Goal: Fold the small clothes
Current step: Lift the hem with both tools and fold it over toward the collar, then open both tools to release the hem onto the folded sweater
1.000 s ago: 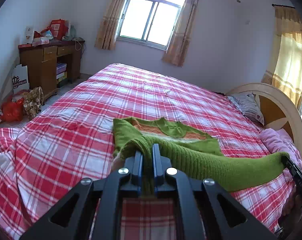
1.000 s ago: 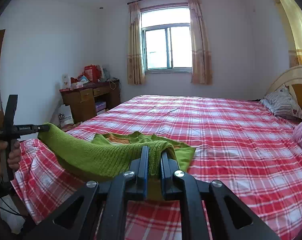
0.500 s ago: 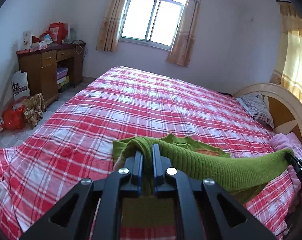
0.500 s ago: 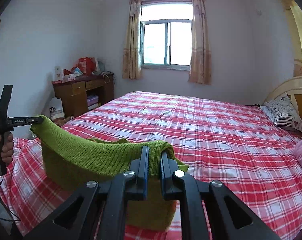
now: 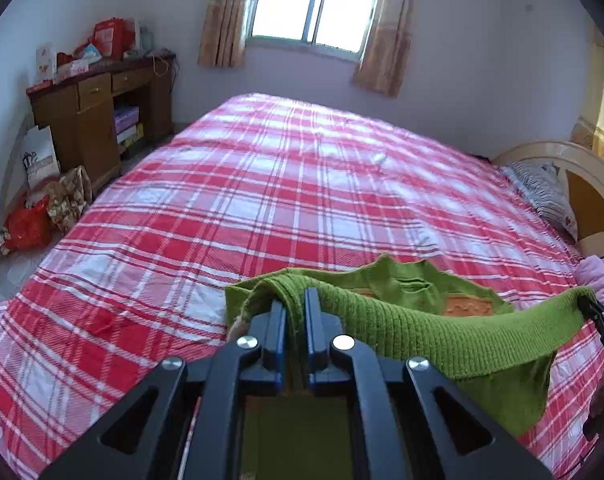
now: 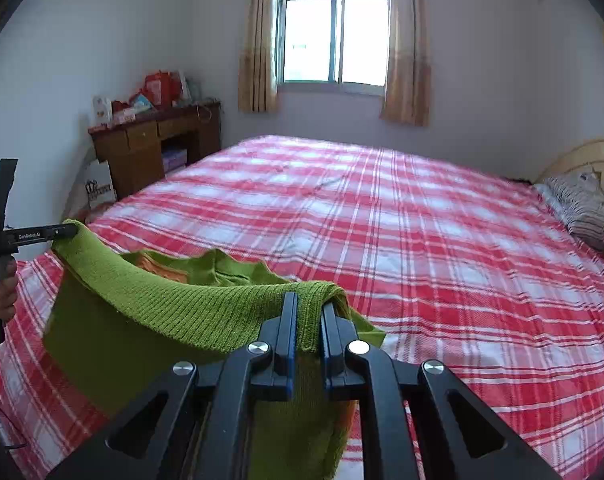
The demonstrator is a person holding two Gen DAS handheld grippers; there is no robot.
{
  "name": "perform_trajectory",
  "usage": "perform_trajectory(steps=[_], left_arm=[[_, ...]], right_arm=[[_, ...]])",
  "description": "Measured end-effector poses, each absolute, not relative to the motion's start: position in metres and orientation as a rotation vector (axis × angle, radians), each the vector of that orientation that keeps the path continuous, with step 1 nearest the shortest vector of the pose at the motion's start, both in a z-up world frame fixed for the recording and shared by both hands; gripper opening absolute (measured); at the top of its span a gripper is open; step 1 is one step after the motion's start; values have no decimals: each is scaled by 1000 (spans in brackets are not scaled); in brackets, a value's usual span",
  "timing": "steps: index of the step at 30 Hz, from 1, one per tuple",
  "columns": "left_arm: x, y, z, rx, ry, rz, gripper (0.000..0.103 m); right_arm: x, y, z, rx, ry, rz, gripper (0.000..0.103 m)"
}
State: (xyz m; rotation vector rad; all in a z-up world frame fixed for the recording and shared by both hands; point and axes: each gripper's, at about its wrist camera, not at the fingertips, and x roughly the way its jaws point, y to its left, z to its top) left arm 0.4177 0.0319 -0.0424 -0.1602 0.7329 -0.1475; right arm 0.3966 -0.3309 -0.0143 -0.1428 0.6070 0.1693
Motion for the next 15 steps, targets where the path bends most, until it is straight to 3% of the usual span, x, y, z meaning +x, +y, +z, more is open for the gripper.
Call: perform_trajectory(steps=[15], left_arm=[[475, 11, -90, -82, 816, -104, 10]], right_arm=[[486, -348, -79, -90, 795, 138, 9]])
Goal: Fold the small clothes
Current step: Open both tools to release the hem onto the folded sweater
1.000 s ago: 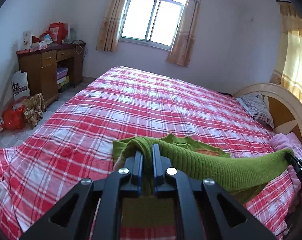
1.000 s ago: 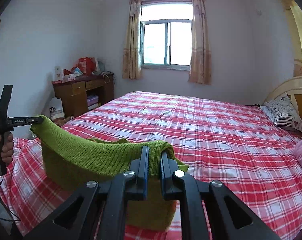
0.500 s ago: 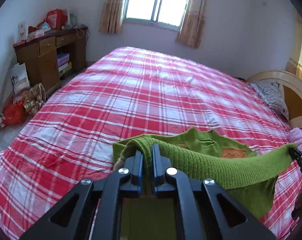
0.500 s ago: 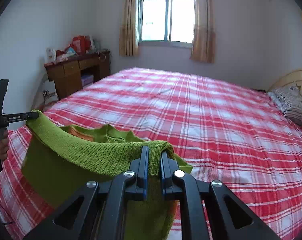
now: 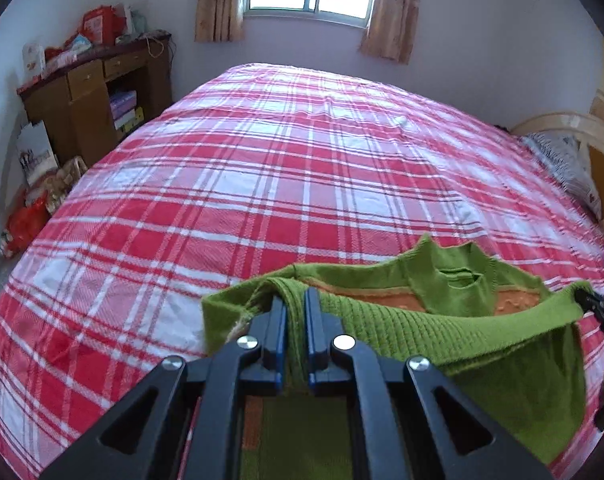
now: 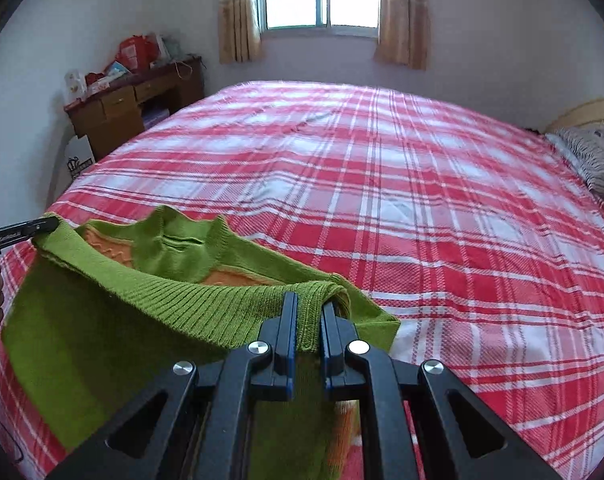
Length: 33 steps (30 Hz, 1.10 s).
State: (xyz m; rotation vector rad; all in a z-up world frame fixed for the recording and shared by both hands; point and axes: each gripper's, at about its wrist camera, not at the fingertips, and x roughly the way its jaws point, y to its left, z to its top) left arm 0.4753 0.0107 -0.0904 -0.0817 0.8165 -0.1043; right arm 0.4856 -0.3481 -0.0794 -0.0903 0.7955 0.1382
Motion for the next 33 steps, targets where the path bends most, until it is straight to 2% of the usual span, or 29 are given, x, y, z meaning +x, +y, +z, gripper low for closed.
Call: perform_trajectory(steps=[1, 2, 3, 4, 6, 8, 10, 12, 17, 20, 22, 25, 30, 33], left_arm=[[478, 10, -91, -77, 811, -95, 16], [481, 10, -92, -73, 809, -75, 17], [484, 11, -91, -72, 807, -47, 21], [486, 15, -90, -75, 804, -17, 25], [485, 25, -86, -110, 791, -7, 26], [479, 31, -83, -112, 785, 6, 33], [466, 33, -80, -82, 763, 12, 53], [449, 29, -82, -35, 754, 1, 61], [435, 9, -105, 100, 789, 16, 65], [450, 15, -130, 121, 889, 97, 68], [457, 28, -140, 44, 935, 96, 79], [451, 47, -135, -64, 933, 70, 80], [416, 57, -130, -81, 887, 35, 80], [403, 55, -136, -65, 874, 37, 82]], right_arm=[[490, -349, -82, -85, 797, 131, 9], [498, -351, -84, -81, 799, 116, 10], [503, -354, -86, -75, 807, 99, 19], [508, -357, -86, -72, 808, 61, 38], [506, -362, -80, -60, 769, 31, 58], [498, -364, -74, -54, 751, 39, 58], [488, -360, -71, -85, 750, 39, 58], [475, -351, -74, -92, 787, 99, 58], [463, -318, -105, -126, 956, 222, 58], [477, -317, -127, -152, 1010, 149, 58], [486, -330, -128, -101, 986, 79, 58], [476, -340, -122, -17, 972, 90, 58], [420, -317, -107, -44, 925, 184, 58], [406, -301, -127, -115, 965, 195, 58]])
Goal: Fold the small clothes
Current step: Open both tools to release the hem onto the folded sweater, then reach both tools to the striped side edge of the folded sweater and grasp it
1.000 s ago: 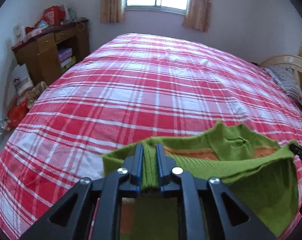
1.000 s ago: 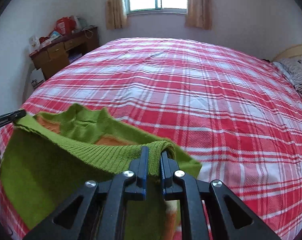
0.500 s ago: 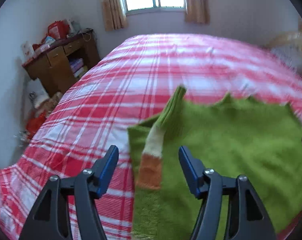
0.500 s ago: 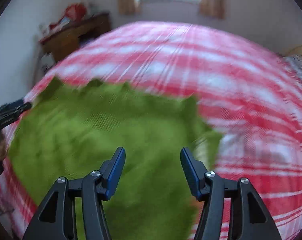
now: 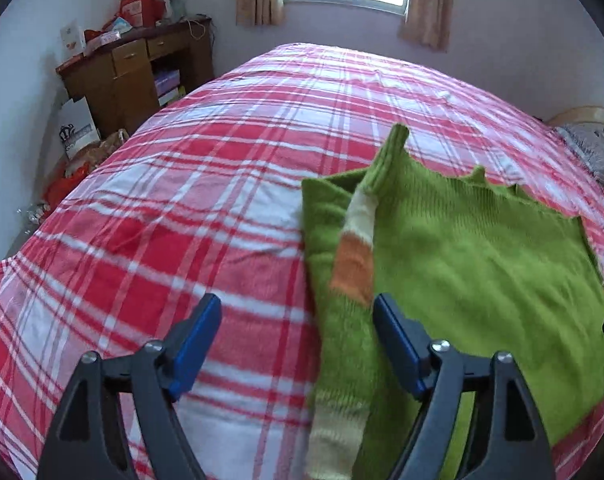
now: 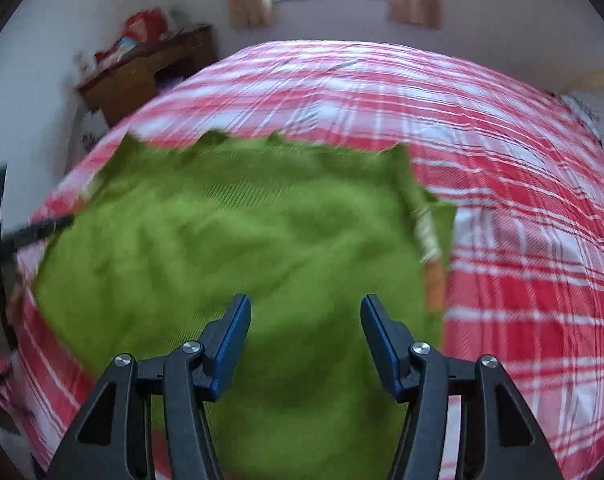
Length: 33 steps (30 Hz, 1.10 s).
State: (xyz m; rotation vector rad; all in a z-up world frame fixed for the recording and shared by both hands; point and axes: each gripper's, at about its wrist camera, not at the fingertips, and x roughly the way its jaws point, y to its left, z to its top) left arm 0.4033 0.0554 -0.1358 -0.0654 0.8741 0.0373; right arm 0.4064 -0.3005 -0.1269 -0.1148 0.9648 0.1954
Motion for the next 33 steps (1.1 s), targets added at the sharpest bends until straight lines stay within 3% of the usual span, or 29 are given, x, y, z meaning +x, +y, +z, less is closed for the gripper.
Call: perform_trajectory(steps=[6, 13, 23, 33], left_arm=[[376, 54, -128, -86, 842, 6, 82], [371, 65, -151, -73, 848, 54, 103], [366, 73, -159, -133, 821, 40, 103], [356, 70, -160, -109, 820, 37, 103]], right_arm=[[407, -303, -121, -22, 922, 148, 63], [420, -245, -129, -36, 975, 272, 63], [453, -197, -139, -182, 942, 167, 65], [434, -195, -138, -213, 923, 143, 66]])
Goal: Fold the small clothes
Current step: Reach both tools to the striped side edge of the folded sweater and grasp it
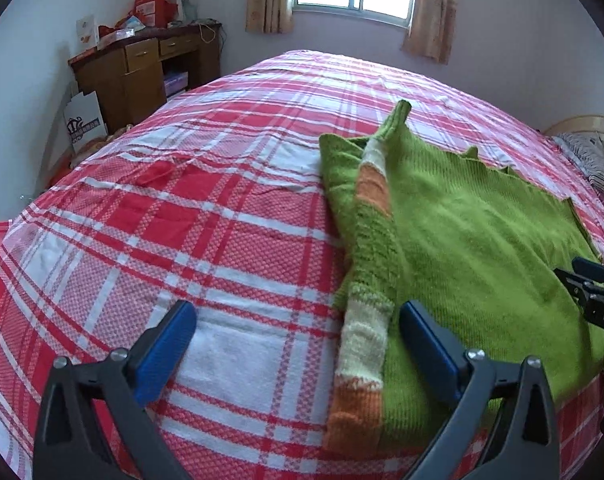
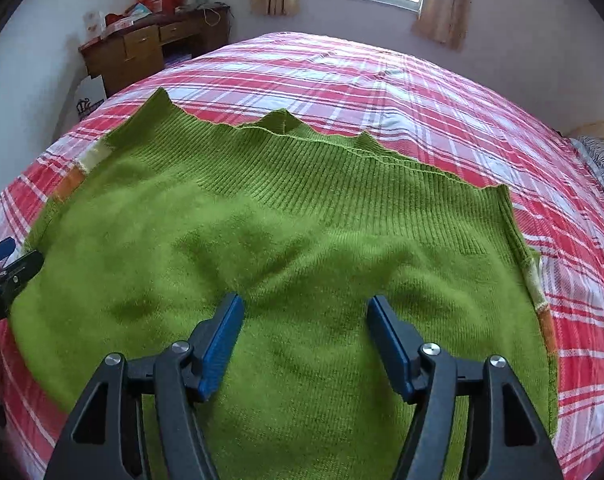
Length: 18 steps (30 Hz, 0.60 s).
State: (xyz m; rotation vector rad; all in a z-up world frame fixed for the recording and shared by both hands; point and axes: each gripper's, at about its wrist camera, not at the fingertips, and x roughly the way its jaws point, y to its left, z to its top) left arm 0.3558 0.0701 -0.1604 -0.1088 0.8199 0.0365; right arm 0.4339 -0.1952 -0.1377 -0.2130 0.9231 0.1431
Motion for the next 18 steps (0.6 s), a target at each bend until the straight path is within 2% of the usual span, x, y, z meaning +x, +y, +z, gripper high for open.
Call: perform_trajectory(steps=[4, 7, 11, 18], left_arm=[[351, 69, -162, -94, 827, 35, 103], [348, 69, -163, -81, 830, 32, 103], [345, 68, -163, -67, 837, 30, 103], [335, 72, -163, -75, 822, 15, 103]], right_arm=[[406, -175, -124, -259, 856, 199, 66], [394, -154, -140, -360, 865, 196, 66], [391, -163, -140, -276, 867, 178, 66], [374, -158, -130, -289, 778, 189, 66]])
